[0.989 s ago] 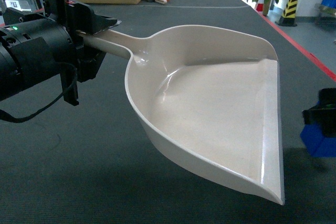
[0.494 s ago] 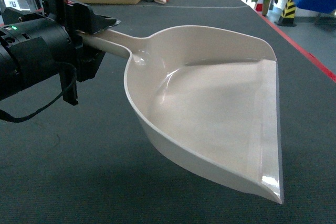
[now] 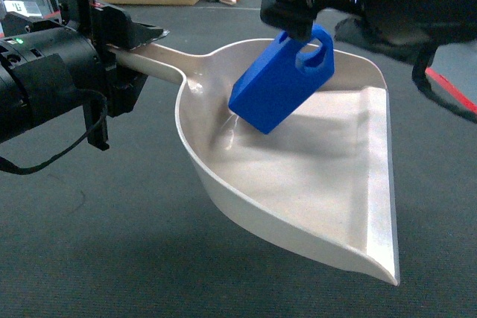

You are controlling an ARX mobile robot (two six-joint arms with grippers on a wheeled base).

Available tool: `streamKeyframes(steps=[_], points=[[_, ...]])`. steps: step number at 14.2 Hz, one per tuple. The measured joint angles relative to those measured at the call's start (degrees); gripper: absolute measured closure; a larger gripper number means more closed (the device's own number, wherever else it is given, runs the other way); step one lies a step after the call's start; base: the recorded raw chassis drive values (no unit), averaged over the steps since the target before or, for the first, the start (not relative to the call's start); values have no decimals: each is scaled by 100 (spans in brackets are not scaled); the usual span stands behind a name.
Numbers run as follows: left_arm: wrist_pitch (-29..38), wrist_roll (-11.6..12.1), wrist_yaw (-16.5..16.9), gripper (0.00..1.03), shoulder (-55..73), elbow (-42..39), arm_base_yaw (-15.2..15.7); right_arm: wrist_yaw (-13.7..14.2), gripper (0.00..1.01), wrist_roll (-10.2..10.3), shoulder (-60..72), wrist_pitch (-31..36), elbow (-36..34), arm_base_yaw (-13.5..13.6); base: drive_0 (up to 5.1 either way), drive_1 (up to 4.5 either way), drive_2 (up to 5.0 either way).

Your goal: Place part in tray to right shelf

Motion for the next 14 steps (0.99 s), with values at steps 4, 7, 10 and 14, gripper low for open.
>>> streamKeyframes(steps=[4,7,10,14], points=[[7,20,9,88,0,0,-15,881,3,-1054,-1193,1231,-748,-330,0,0,0],[2,20,7,88,0,0,-15,1714,3,-2524,-2575,2295,-2367,-938,0,0,0],[4,20,9,88,0,0,-15,2044,3,-2861,-4597,1156,-4100,-1847,0,0,0],[7,17,13,88,0,0,13,1987,3,-2767,-4887,1071,-4074,-1825,0,0,0]])
